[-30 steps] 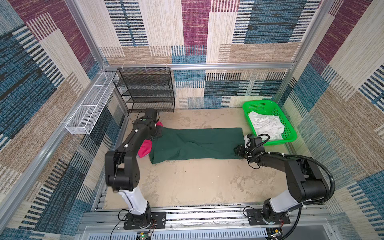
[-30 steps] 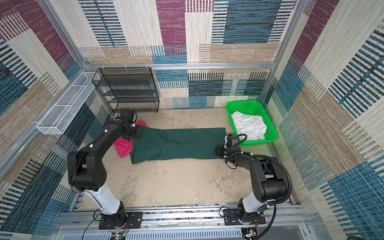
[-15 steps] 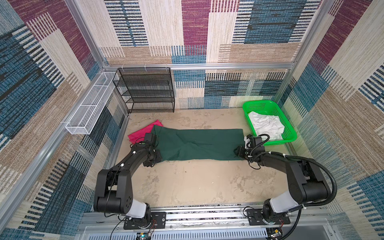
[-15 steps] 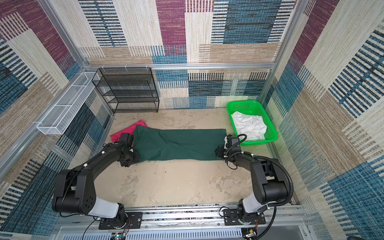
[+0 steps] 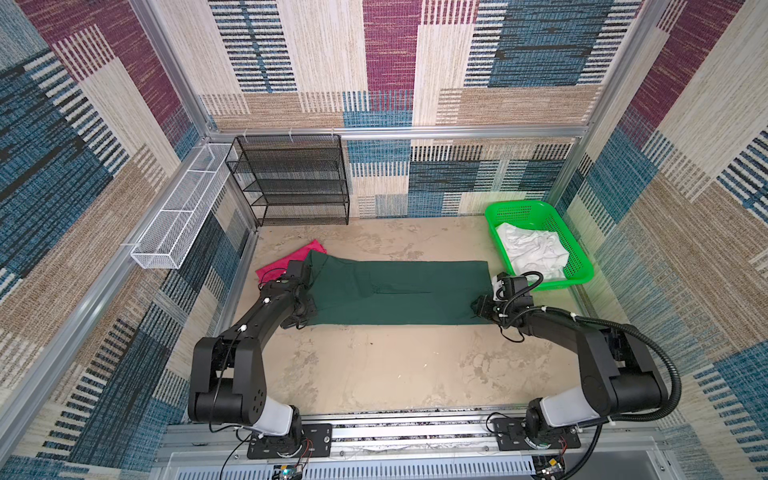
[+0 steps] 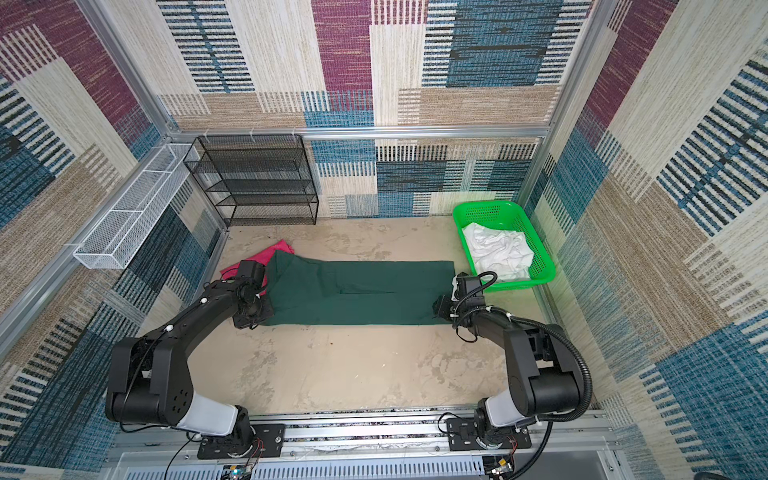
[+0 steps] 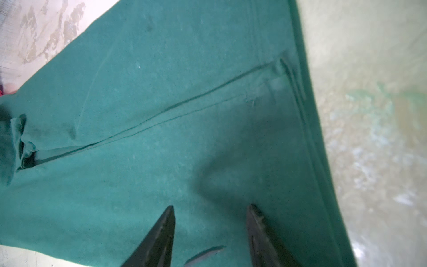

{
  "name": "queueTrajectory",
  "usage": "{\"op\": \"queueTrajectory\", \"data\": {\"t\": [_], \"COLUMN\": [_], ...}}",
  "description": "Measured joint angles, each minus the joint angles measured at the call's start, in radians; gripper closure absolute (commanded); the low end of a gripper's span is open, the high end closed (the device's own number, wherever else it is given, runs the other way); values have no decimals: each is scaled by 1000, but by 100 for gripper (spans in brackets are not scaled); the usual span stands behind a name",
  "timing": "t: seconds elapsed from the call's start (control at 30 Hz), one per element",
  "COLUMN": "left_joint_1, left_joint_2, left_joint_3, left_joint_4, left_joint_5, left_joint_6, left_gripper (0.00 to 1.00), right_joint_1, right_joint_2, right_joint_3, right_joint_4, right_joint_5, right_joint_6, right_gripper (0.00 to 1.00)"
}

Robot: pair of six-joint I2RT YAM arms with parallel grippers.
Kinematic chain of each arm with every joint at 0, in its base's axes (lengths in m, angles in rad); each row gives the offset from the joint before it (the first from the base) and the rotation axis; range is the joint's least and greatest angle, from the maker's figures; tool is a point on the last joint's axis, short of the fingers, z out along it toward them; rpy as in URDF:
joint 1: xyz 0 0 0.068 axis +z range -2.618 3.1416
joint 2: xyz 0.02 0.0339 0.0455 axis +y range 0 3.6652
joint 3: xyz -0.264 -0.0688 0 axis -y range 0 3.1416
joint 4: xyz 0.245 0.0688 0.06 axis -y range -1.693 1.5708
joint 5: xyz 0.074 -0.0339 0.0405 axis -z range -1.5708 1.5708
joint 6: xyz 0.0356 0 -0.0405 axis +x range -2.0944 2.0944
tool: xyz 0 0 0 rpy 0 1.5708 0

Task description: Fold and stack the t-shirts

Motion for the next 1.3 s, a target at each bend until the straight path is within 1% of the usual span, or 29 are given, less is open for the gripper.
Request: {"op": "queueTrajectory", "data": {"t": [0.07,0.1,0.13,0.2,0.23,0.3,0.4,0.53,0.6,0.67,0.77,0.9,1.03,1.13,1.3], "left_joint_1": [2,2,3,4,4,5,5,-6,-24,-54,-114,-187,-243,-290,-369], "left_joint_2": [14,15,14,9,3,-19,-70,-144,-159,-147,-55,133,296,363,498], "left_joint_3": [0,-2,-3,-11,-18,-31,-32,10,36,57,124,269,396,452,621], "left_joint_4": [-14,-20,-26,-30,-35,-52,-72,-85,-61,-17,45,112,131,130,91], "left_joint_5": [1,4,8,21,22,20,-5,-11,7,59,137,184,207,207,180], "left_joint_6": [0,0,0,-1,-1,-13,-16,-19,-19,-19,-23,-23,-23,-23,-23], "left_gripper": [100,98,93,76,71,66,63,61,61,61,63,65,65,64,65], "right_joint_1": [-1,-1,-1,-1,-1,-2,-4,8,18,29,61,85,85,86,86], "right_joint_2": [-27,-44,-61,-96,-114,-150,-186,-203,-196,-149,-40,98,195,233,237], "right_joint_3": [-14,-22,-28,-34,-35,-32,7,114,162,212,283,372,425,433,404], "right_joint_4": [-25,-40,-60,-114,-148,-219,-320,-399,-409,-406,-372,-294,-241,-227,-204], "right_joint_5": [3,3,3,4,8,26,49,74,82,74,32,-41,-60,-63,-79], "right_joint_6": [7,10,14,23,27,37,44,44,42,35,18,8,-6,-19,-28], "right_gripper": [47,47,47,47,46,46,45,43,43,43,43,43,43,43,43]}}
